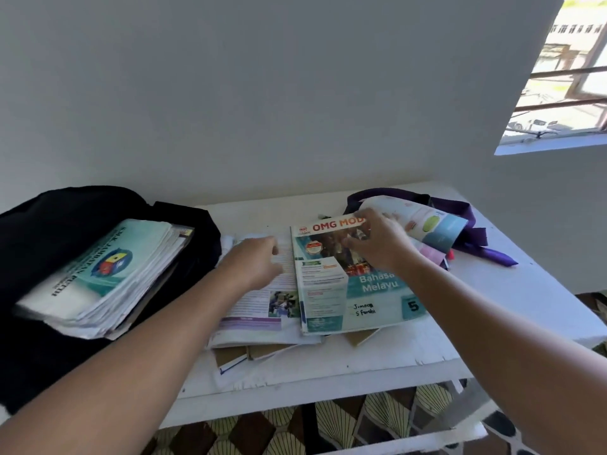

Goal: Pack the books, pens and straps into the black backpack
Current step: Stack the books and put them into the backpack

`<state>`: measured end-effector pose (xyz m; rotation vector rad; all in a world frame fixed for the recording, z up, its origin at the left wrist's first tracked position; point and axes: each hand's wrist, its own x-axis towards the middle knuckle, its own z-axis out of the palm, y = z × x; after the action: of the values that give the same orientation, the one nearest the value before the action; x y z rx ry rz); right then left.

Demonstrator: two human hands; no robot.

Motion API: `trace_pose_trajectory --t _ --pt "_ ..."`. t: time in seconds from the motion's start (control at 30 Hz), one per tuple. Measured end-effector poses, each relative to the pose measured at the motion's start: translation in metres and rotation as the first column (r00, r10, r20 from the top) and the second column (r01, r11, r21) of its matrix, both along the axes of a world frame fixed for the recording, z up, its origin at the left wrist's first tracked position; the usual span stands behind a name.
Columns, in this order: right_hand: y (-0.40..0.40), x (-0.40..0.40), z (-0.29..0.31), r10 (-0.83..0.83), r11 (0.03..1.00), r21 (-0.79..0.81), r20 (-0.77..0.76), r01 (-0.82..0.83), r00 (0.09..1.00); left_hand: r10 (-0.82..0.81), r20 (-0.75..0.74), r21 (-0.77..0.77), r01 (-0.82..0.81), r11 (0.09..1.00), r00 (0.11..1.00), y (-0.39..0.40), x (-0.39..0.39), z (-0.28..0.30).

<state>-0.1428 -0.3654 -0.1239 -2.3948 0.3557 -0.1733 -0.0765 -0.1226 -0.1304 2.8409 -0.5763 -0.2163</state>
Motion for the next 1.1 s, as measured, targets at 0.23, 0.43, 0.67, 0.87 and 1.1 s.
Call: trace_pose_trajectory --t 0.23,0.43,0.67,0.87,1.1 --pt "0.12 0.011 -0.011 0.507 0.859 -0.05 -0.054 -0.51 0.86 0.009 -0.013 0.417 -0.003 0.909 1.0 0.077 -0.02 0.015" --pt "0.201 0.002 -0.041 0.697 0.664 -0.216 -0.168 -0.716 0.697 0.106 0.183 0.145 -0.134 0.98 0.977 0.119 -0.025 0.015" --pt "0.252 -0.002 -0.065 0.617 0.533 -0.563 -0.252 -0.631 0.746 0.191 0.268 0.035 -0.208 0.978 0.944 0.137 -0.017 0.017" --pt "0.25 -0.001 -0.053 0.647 0.554 -0.6 -0.127 -0.577 0.752 0.227 0.27 0.035 -0.245 0.969 0.936 0.143 -0.01 0.016" --pt "0.198 -0.004 -0.013 0.415 0.909 -0.091 0.281 -0.406 0.865 0.349 0.053 0.029 -0.351 0.936 0.936 0.143 0.01 0.039"
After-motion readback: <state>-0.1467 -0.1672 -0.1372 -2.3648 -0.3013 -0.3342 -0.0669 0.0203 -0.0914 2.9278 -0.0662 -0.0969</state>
